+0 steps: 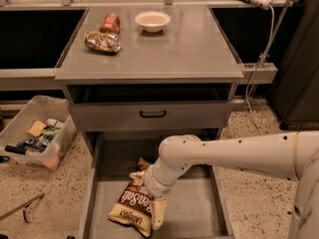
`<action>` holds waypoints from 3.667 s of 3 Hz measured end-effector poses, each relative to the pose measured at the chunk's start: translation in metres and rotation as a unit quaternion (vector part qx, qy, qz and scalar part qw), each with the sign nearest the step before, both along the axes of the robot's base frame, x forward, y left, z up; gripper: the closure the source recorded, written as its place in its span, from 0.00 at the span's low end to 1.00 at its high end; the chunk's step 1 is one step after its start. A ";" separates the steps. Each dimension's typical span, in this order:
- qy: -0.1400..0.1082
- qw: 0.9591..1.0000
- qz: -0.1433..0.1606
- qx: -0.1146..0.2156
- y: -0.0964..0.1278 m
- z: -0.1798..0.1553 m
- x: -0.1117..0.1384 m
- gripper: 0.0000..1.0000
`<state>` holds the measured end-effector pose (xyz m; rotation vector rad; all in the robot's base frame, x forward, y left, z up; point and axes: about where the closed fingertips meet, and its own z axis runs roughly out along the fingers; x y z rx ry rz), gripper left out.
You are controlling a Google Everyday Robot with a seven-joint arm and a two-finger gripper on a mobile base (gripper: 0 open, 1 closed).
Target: Pick brown chip bag from middle drawer and place on counter
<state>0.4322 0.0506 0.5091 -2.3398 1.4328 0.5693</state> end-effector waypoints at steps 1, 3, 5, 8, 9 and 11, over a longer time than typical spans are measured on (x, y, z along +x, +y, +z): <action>-0.001 1.000 -0.001 0.000 0.000 -0.001 0.001 0.00; -0.028 1.000 -0.005 -0.007 0.006 -0.048 0.035 0.00; -0.045 0.999 -0.024 -0.006 0.009 -0.114 0.098 0.00; 0.021 1.000 0.008 -0.003 0.029 -0.152 0.086 0.18; 0.021 1.000 0.008 -0.003 0.029 -0.152 0.086 0.42; 0.021 1.000 0.008 -0.002 0.029 -0.137 0.086 0.88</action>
Offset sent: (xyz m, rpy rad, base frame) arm 0.0236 -0.0068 -0.0413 -0.0111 -0.0586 -0.0445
